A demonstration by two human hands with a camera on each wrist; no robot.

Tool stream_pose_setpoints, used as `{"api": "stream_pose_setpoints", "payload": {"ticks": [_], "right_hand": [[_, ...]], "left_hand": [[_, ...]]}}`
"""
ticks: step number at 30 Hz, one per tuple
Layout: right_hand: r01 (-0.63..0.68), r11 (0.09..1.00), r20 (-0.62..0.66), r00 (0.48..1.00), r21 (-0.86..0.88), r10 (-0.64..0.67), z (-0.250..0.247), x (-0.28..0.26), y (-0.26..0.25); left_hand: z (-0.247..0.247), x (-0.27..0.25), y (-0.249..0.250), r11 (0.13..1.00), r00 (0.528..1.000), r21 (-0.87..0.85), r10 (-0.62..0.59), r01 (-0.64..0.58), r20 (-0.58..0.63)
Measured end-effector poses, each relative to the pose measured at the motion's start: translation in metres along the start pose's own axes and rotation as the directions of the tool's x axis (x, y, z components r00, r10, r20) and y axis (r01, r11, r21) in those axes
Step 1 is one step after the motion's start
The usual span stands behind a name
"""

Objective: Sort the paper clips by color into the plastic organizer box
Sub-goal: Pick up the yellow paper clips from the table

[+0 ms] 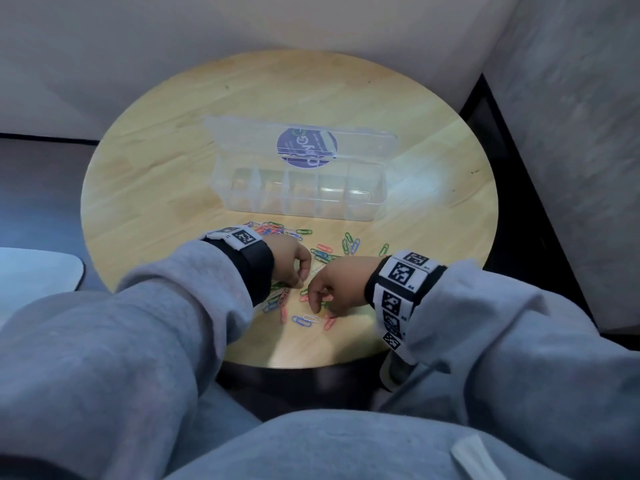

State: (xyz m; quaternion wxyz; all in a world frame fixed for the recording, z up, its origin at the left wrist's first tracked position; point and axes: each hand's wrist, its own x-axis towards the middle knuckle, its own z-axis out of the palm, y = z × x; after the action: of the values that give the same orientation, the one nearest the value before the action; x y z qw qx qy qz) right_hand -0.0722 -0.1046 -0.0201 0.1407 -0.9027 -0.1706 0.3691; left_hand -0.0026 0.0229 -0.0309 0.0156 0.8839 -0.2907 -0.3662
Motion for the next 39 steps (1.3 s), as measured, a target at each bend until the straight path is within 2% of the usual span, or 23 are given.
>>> {"api": "stream_pose_setpoints", "payload": {"ticks": [4, 7, 10, 13, 16, 18, 20, 24, 25, 27, 29, 31, 33, 35, 39], "right_hand": [[-0.023, 0.994, -0.018, 1.000, -0.104, 0.022, 0.002, 0.007, -0.003], [-0.047, 0.993, -0.025, 0.999, -0.106, 0.044, 0.003, 0.009, 0.000], [-0.074, 0.996, -0.022, 0.997, -0.039, 0.074, 0.004, 0.010, 0.003], [-0.080, 0.992, -0.050, 0.995, 0.098, 0.085, 0.002, 0.007, 0.008], [-0.105, 0.940, -0.097, 0.985, 0.325, 0.144, -0.011, -0.001, 0.018], [-0.103, 0.847, -0.105, 0.977, 0.521, 0.183, -0.020, -0.009, 0.026], [-0.074, 0.716, -0.125, 0.967, 0.695, 0.221, -0.027, -0.018, 0.033], [0.065, 0.339, -0.164, 0.948, 0.938, 0.271, -0.035, -0.031, 0.047], [0.102, 0.260, -0.176, 0.944, 0.960, 0.278, -0.038, -0.034, 0.050], [0.148, 0.167, -0.194, 0.934, 0.975, 0.301, -0.041, -0.038, 0.055], [0.188, 0.087, -0.207, 0.912, 0.978, 0.355, -0.044, -0.042, 0.059], [0.238, -0.035, -0.202, 0.885, 0.971, 0.418, -0.048, -0.045, 0.063], [0.297, -0.154, -0.197, 0.864, 0.942, 0.463, -0.052, -0.046, 0.067], [0.343, -0.212, -0.204, 0.847, 0.915, 0.490, -0.058, -0.046, 0.071], [0.369, -0.235, -0.202, 0.827, 0.899, 0.525, -0.070, -0.040, 0.076]], "left_hand": [[0.001, -0.002, -0.006, 0.993, 0.999, -0.117, -0.004, 0.008, 0.033], [-0.002, -0.005, -0.016, 0.935, 0.999, -0.354, -0.019, 0.032, 0.042], [-0.006, -0.008, -0.021, 0.822, 0.998, -0.567, -0.031, 0.052, 0.046], [-0.012, -0.012, -0.018, 0.623, 0.997, -0.779, -0.059, 0.075, 0.048], [-0.017, -0.015, -0.016, 0.452, 0.995, -0.888, -0.086, 0.086, 0.052], [-0.020, -0.015, -0.014, 0.353, 0.995, -0.933, -0.091, 0.071, 0.041], [-0.024, -0.017, -0.012, 0.282, 0.996, -0.959, -0.089, 0.040, 0.015], [-0.034, -0.023, -0.006, 0.204, 0.997, -0.979, -0.074, -0.018, -0.034], [-0.037, -0.025, -0.004, 0.197, 0.997, -0.980, -0.073, -0.026, -0.041], [-0.041, -0.026, 0.000, 0.171, 0.996, -0.985, -0.074, -0.032, -0.045], [-0.045, -0.027, 0.004, 0.116, 0.996, -0.992, -0.076, -0.039, -0.049], [-0.050, -0.025, 0.008, 0.049, 0.996, -0.998, -0.069, -0.047, -0.050], [-0.056, -0.021, 0.013, 0.019, 0.996, -0.998, -0.063, -0.067, -0.068], [-0.062, -0.015, 0.020, 0.023, 0.994, -0.996, -0.073, -0.086, -0.087], [-0.072, 0.000, 0.036, 0.003, 0.992, -0.995, -0.089, -0.095, -0.095]]}}
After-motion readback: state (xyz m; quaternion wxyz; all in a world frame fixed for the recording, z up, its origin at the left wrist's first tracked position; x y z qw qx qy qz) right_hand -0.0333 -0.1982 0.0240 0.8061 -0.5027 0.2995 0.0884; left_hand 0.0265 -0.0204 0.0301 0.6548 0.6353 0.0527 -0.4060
